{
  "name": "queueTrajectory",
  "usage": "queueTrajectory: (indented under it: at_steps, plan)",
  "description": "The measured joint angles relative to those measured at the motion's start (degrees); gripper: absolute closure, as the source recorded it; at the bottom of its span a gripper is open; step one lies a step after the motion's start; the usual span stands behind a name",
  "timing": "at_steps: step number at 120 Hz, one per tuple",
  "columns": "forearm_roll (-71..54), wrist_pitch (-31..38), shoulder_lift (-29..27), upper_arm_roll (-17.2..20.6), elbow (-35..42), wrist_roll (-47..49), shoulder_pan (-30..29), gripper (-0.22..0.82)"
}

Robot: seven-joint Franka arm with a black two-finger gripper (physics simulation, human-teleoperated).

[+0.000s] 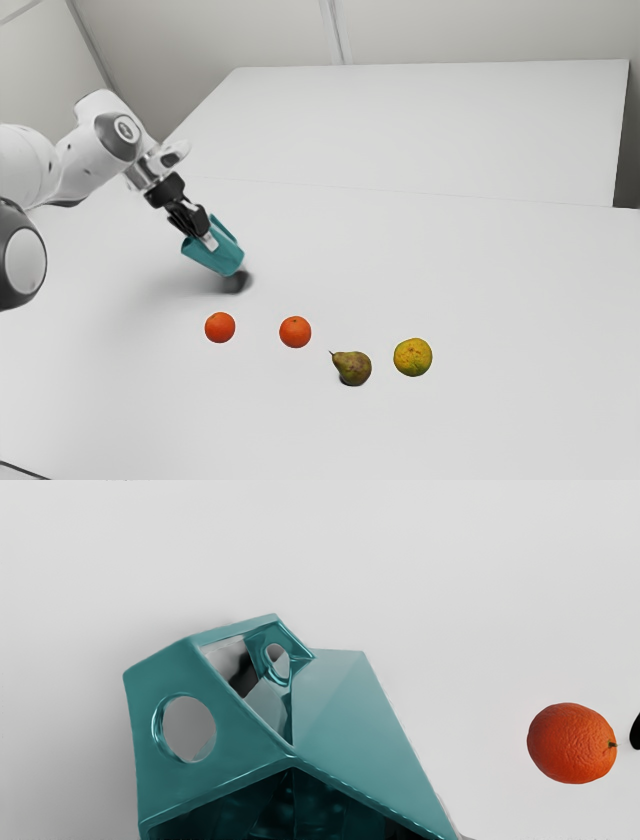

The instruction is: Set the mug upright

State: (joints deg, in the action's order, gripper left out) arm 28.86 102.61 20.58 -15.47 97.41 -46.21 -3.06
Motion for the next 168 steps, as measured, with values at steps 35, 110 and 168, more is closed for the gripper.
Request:
queueTrajectory:
  at_steps: [35, 110, 168]
  plan:
    - [-16.3, 8.5, -4.8, 0.0, 6.8, 5.0, 5.2, 0.79]
    - [-27.5, 13.8, -9.8, -3.5, 16.3, 16.2, 11.0, 0.78]
    - [-34.9, 10.9, -12.5, -4.6, 21.4, 25.2, 14.7, 0.78]
